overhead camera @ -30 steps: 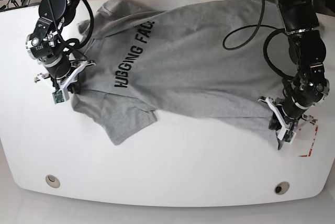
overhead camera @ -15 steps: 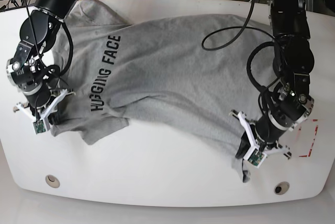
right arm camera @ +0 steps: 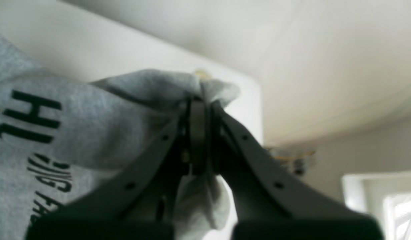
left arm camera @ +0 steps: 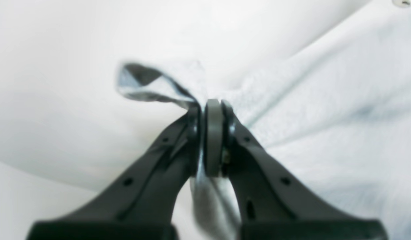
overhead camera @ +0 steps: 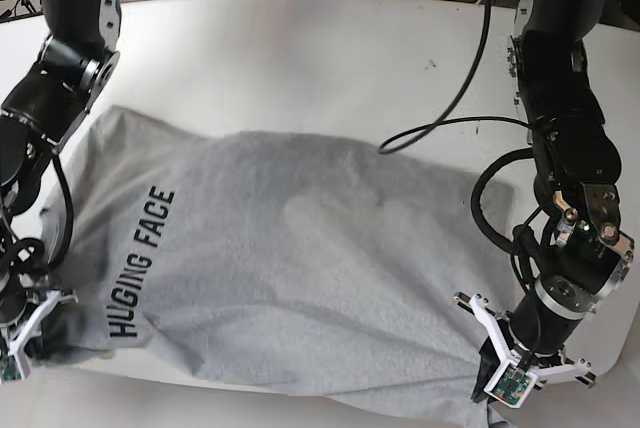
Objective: Fold the T-shirt properly
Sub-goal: 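Lift the shirt with both grippers and swing it toward the robot, then lower the shirt flat onto the table, both grippers holding its edge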
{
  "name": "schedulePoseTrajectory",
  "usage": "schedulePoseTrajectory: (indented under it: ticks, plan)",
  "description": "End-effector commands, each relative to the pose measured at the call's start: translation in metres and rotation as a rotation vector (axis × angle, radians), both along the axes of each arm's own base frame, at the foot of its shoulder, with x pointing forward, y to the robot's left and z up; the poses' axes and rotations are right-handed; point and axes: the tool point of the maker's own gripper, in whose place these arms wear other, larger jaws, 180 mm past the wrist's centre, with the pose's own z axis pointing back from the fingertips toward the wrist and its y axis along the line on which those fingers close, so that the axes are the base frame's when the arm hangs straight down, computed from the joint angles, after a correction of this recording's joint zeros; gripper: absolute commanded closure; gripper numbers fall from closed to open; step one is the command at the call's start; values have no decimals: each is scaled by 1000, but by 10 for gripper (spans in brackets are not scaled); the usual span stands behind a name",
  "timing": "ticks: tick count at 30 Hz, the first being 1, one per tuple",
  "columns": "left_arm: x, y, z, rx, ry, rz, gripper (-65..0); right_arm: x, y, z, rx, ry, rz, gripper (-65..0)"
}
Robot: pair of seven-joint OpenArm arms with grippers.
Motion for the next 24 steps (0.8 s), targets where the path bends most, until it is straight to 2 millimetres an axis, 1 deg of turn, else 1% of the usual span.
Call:
schedulePoseTrajectory:
  ticks: [1,3,4,5,7,8,10,12,13,16,17,18,20,22,24]
  plan:
    - [-10,3,57,3,-166,9,0,3,-2,55,-44,-115,5,0]
    - [-11,14,82,-9,-223,39,0,2,-4,79,-64,-156,-4,0]
    - [-12,23,99,-21,-258,62,0,1,-5,93,-71,-180,-9,0]
    - [-13,29,111,-33,-283,78,0,1,-6,101,-73,-195,-13,0]
    - [-15,48,143,-65,-339,127,0,-3,-6,129,-97,-242,-20,0]
    - [-16,55,156,-77,-356,144,0,-5,-6,139,-114,-257,-19,0]
    - [-16,63,174,-94,-378,164,0,-12,-10,157,-146,-282,-31,0]
    - [-16,66,189,-106,-398,166,0,-16,-10,168,-161,-297,-41,0]
    - [-16,66,192,-109,-401,164,0,-18,-10,171,-168,-303,-45,0]
    - [-16,66,191,-109,-399,163,0,-30,-7,179,-204,-325,-64,0]
    - [-16,65,189,-107,-395,164,0,-34,-7,177,-218,-323,-73,0]
    - [-14,65,180,-105,-376,164,0,-37,-5,172,-233,-315,-79,0]
    - [-10,65,160,-100,-335,165,0,-40,-2,156,-250,-287,-78,0]
    - [-7,63,138,-94,-290,163,0,-45,-3,133,-249,-252,-80,0]
    - [-7,60,115,-88,-246,160,0,-50,-5,104,-236,-205,-86,0]
